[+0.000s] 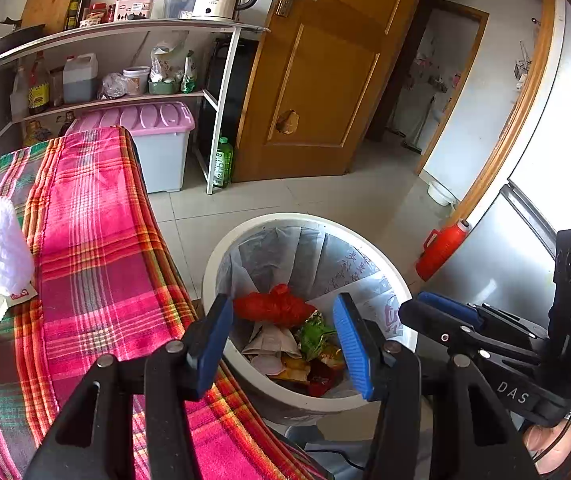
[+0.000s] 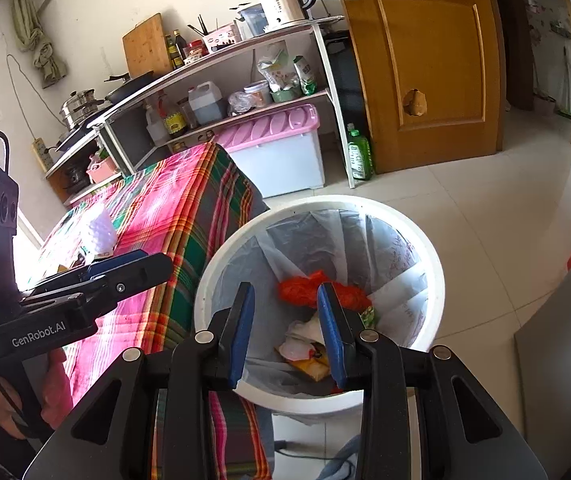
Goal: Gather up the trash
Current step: 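Open both tools to drop the green and red bags into the bin, then move both tools back to the yellow packet and white foam mesh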
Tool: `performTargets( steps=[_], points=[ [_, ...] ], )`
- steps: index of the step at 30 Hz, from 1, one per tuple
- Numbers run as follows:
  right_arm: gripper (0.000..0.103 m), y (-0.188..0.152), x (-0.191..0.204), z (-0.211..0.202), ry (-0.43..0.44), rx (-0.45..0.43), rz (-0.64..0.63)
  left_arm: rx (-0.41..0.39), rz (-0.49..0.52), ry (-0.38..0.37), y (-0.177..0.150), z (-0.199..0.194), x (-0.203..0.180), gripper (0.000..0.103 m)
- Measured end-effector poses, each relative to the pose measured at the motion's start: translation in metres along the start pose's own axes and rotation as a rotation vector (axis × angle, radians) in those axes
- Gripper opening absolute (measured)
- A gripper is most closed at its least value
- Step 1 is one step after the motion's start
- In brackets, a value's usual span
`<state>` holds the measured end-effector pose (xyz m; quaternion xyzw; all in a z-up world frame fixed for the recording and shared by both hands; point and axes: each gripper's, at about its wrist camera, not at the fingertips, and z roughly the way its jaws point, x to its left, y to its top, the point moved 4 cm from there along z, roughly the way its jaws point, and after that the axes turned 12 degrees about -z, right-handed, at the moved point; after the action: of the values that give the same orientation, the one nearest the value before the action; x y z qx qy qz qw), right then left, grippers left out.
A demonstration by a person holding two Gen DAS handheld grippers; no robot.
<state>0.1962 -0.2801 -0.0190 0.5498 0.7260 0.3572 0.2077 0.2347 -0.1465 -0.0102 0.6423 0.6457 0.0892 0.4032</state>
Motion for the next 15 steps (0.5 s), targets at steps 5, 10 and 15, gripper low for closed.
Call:
performTargets(
  steps=[5, 10, 15],
  points=[
    [0.034, 0.004, 0.015, -0.002, 0.019, -0.006, -0.024, -0.041, -0.008, 0.014, 0.001, -0.018, 0.010, 0.055],
    [0.034, 0.008, 0.035, -0.002, 0.039, -0.012, -0.052, -0.081, -0.026, 0.041, 0.002, -0.039, 0.029, 0.055],
    [0.034, 0.011, 0.057, 0.000, 0.070, -0.010, -0.081, -0.112, -0.055, 0.082, 0.000, -0.057, 0.053, 0.055]
  ],
)
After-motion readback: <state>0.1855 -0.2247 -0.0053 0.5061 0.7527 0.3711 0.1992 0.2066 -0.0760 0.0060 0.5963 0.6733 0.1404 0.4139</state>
